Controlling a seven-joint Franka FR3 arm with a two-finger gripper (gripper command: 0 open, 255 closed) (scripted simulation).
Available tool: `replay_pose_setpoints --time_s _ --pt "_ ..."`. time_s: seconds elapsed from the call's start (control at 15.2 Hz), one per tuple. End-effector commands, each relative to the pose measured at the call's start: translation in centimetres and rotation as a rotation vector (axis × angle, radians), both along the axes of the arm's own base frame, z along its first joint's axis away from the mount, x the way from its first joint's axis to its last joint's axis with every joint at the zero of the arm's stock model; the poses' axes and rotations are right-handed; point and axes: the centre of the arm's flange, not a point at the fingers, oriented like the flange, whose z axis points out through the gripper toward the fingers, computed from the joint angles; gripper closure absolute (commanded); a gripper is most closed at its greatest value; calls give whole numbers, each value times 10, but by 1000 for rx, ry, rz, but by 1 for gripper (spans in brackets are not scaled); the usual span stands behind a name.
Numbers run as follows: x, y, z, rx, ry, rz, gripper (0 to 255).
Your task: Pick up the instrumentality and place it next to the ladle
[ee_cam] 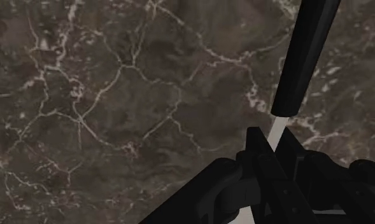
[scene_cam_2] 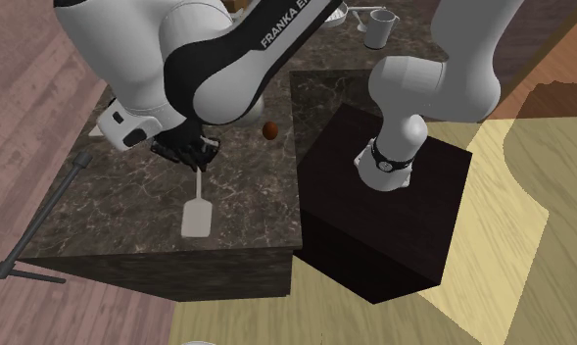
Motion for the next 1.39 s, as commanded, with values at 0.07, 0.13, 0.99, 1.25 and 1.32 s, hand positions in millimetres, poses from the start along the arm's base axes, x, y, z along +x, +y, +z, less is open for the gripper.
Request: replay_pose_setpoints --time_s 0.07,0.13,0.99,1.25,1.32 --pt "1 0 16 0 1 0 255" --pt "1 0 21 0 1 0 255" --pt "-99 -34 47 0 1 0 255" --pt "-149 -51 47 0 1 0 255" --pt "-161 -55 47 0 1 0 255"
